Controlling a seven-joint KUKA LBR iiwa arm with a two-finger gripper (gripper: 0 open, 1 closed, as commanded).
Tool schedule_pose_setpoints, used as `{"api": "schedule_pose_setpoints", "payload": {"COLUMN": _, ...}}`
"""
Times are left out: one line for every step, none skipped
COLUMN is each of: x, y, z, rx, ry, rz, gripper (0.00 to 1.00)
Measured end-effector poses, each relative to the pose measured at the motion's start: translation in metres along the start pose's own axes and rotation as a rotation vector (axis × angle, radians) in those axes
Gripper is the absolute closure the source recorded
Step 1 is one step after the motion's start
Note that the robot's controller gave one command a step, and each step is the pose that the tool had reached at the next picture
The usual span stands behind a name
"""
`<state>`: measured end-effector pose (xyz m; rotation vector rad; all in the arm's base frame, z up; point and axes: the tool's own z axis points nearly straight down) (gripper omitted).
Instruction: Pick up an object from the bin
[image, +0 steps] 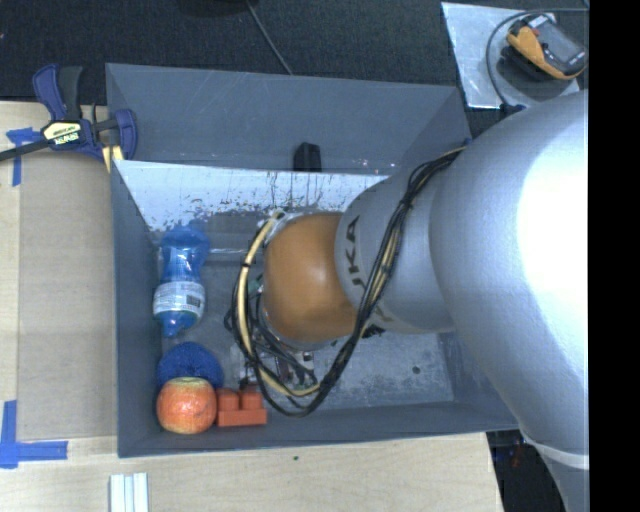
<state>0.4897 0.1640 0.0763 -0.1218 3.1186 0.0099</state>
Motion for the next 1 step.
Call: {"api": "schedule_pose_setpoints", "payload": {"x": 0.0000, "y": 0.0000, "z": 0.0000, "rx": 0.000, "ry": 0.000, "rz": 0.001, "gripper": 1.00}}
